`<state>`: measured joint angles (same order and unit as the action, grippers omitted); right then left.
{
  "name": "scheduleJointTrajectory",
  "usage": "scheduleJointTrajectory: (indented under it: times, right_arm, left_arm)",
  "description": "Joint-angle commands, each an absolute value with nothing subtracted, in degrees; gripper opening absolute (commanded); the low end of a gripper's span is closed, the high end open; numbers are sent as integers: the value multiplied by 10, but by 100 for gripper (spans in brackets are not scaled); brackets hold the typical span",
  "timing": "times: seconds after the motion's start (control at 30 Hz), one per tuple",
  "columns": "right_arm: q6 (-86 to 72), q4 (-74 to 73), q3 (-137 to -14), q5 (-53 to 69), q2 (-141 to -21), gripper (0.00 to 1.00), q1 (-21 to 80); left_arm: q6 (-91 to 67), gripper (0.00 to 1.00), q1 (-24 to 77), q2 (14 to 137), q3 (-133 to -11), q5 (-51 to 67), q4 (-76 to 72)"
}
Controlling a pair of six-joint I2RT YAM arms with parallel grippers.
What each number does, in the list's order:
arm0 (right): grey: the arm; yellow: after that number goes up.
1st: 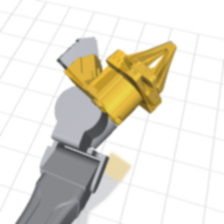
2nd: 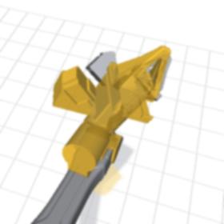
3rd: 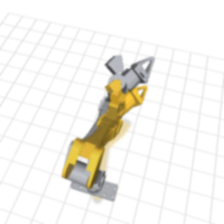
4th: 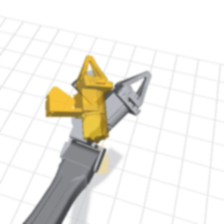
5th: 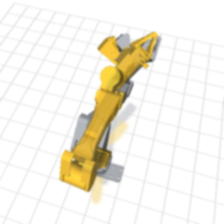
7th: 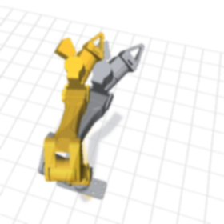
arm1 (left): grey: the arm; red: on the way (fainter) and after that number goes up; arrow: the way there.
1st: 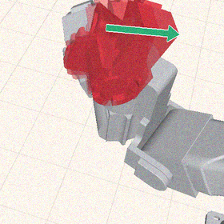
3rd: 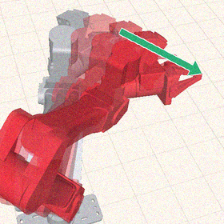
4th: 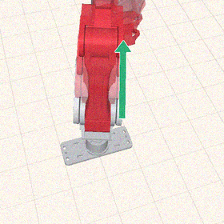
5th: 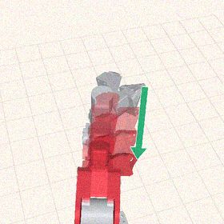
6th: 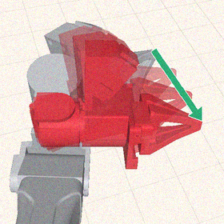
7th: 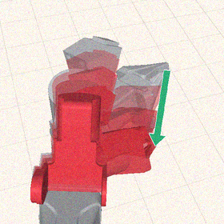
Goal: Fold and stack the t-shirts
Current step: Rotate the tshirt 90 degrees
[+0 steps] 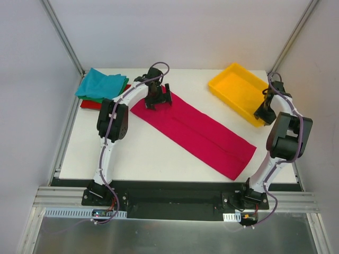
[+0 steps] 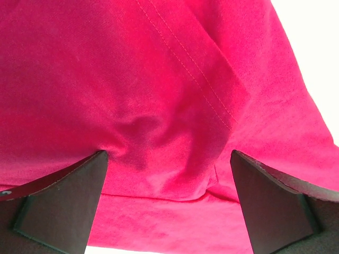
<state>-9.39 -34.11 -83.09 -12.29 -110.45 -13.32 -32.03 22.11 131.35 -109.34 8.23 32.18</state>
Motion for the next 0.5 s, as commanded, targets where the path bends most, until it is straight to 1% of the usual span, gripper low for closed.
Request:
scheduleJointTrajectory:
  times: [0.0,0.07,0.1,0.13,0.27,0.37,0.47]
  right_arm:
    - [-91,-318,-793,-104,-1028,55,-117]
    - [-76,-316,-792,-76,-1009,64,-115]
    - [-71,-322,-792,-68,-996,66,-114]
    - [-63,-324,-790,-65,-984,71,-110]
    - [-29,-326,-762,-19,-914,81,-91]
    - [-26,-321,-707,-6,-854,87,-58]
    - [-33,-308,-601,43,-778,89,-16]
  left_arm:
    - [-274,99,206,1367,-1213,94,385]
    - [-257,99,203,1382,-1258,113,400]
    - [-249,99,203,1379,-1272,113,402]
    - [-238,99,203,1374,-1278,113,402]
    - [-212,99,202,1326,-1280,98,403]
    - [-212,99,203,1273,-1249,98,402]
    - [-233,99,202,1220,-1170,119,401]
